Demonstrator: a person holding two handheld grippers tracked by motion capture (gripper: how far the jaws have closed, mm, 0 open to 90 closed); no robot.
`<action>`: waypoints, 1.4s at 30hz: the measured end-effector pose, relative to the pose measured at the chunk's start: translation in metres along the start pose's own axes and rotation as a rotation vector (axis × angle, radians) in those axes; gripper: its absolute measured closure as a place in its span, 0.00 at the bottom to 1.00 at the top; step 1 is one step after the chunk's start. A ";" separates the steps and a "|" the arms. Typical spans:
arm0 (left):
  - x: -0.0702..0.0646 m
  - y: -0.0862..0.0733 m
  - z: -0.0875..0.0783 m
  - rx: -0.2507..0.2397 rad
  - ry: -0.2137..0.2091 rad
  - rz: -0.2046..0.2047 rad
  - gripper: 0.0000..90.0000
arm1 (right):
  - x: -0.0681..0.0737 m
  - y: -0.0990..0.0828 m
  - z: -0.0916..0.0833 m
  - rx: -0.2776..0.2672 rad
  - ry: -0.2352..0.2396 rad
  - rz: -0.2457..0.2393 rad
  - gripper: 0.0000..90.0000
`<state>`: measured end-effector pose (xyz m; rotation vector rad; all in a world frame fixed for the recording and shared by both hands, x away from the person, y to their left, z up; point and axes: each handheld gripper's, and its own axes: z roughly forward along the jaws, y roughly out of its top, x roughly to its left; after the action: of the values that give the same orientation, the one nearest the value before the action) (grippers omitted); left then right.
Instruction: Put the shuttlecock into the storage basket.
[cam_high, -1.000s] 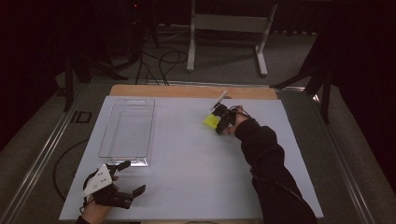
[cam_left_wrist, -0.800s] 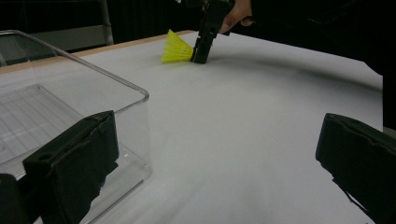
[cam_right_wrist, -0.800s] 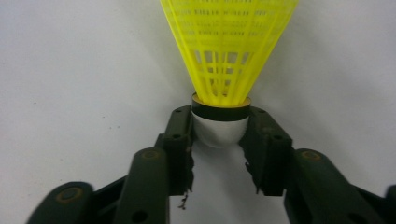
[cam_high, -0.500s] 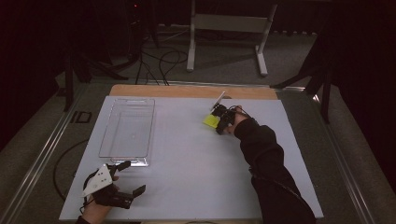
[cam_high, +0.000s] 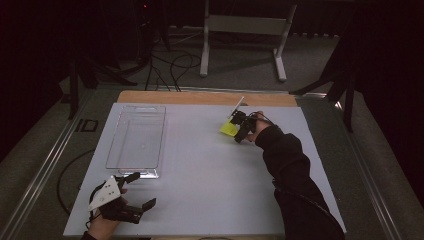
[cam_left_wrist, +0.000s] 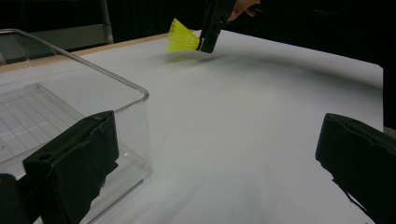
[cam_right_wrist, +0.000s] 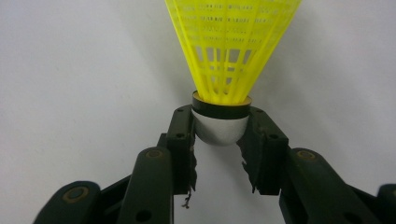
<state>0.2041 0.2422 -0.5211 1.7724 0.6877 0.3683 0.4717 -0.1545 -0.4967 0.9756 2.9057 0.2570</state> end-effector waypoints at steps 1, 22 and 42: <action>0.000 0.000 0.000 0.000 0.000 0.000 0.00 | 0.000 -0.002 -0.001 0.004 0.016 -0.010 0.74; 0.000 0.000 0.001 0.005 -0.001 0.000 0.00 | 0.019 -0.038 -0.008 0.007 0.114 -0.257 0.74; -0.001 0.001 0.003 0.016 -0.005 -0.005 0.00 | 0.058 -0.066 -0.018 -0.043 0.183 -0.427 0.74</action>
<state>0.2050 0.2391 -0.5211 1.7853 0.6937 0.3561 0.3846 -0.1736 -0.4909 0.3210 3.1594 0.3935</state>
